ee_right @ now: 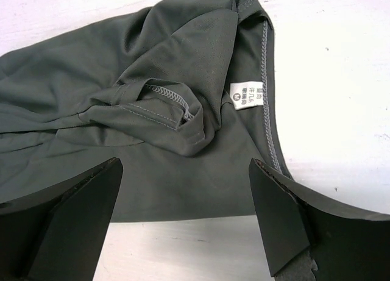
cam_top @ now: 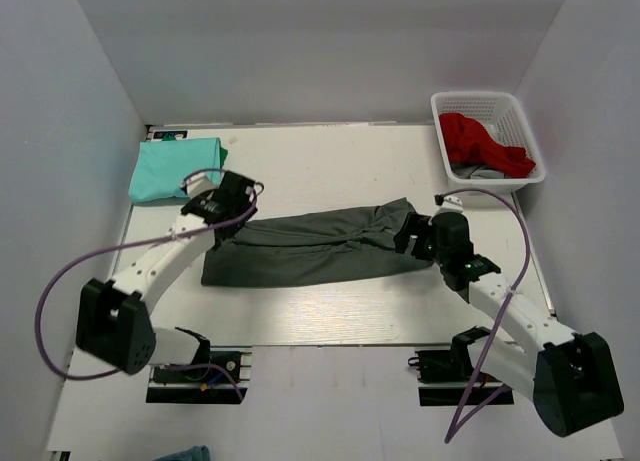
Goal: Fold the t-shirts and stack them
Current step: Fold the other side of the tshirt into a rectangle
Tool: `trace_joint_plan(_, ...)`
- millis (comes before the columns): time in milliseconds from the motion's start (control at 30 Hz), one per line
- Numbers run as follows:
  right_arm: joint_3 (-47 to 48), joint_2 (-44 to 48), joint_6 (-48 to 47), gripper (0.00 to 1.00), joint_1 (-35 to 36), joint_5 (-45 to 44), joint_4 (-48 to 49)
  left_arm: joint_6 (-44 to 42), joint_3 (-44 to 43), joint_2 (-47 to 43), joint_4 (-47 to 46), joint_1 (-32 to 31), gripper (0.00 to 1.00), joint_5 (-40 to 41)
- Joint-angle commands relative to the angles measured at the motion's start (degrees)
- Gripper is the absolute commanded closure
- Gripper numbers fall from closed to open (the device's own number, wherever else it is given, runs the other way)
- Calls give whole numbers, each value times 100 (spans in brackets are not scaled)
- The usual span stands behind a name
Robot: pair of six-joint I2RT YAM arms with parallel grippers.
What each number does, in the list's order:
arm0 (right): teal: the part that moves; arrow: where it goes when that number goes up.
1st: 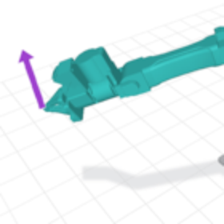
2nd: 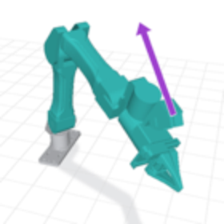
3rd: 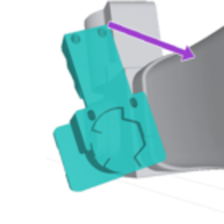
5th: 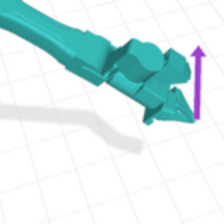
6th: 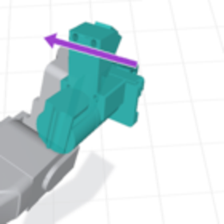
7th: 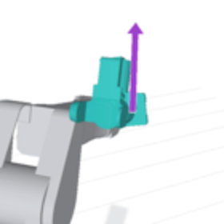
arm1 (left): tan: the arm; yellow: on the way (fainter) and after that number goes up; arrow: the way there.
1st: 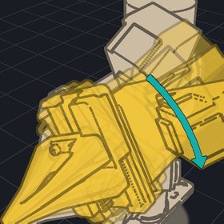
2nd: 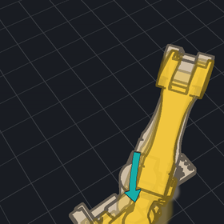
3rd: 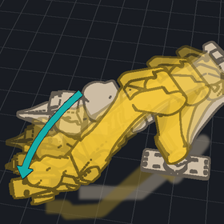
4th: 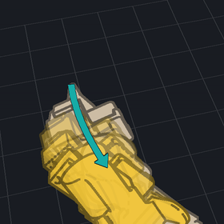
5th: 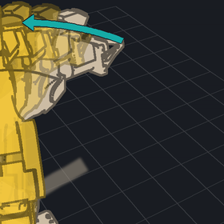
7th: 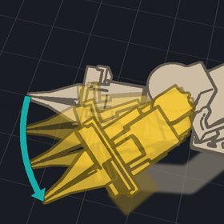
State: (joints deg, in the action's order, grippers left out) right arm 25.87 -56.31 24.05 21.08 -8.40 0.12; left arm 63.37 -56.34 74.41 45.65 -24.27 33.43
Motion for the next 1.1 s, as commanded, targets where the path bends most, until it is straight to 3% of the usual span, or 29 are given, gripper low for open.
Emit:
trace_joint_plan(0,383,-222,-14,10,10,-4,199,-290,-710,825,-127,247,0,-21)
trace_joint_plan(167,577,-485,-164,10,-7,-82,146,-361,-1519,1839,127,721,2,-144)
trace_joint_plan(367,692,-644,-111,10,-25,-389,6,-492,-1784,2587,313,1012,18,-873)
trace_joint_plan(467,700,-688,-41,10,-25,-452,58,-545,-1784,2718,77,1065,39,-1109)
trace_joint_plan(567,735,-819,47,10,1,-504,58,-545,-1784,2789,23,1117,71,-1216)
trace_joint_plan(600,779,-933,64,10,-7,-496,50,-545,-1845,2841,75,1118,91,-1216)
trace_joint_plan(633,814,-969,90,10,-16,-461,32,-545,-1907,2842,76,1118,100,-1216)
trace_joint_plan(767,1086,-1346,266,10,1,-416,41,-545,-1960,2842,234,1118,100,-1075)
trace_joint_plan(800,1122,-1478,301,16,1,-443,41,-598,-1847,2694,234,1118,100,-1023)
trace_joint_plan(1067,1807,-2454,574,42,1,-461,-177,-782,-1266,1955,-20,1118,100,-856)
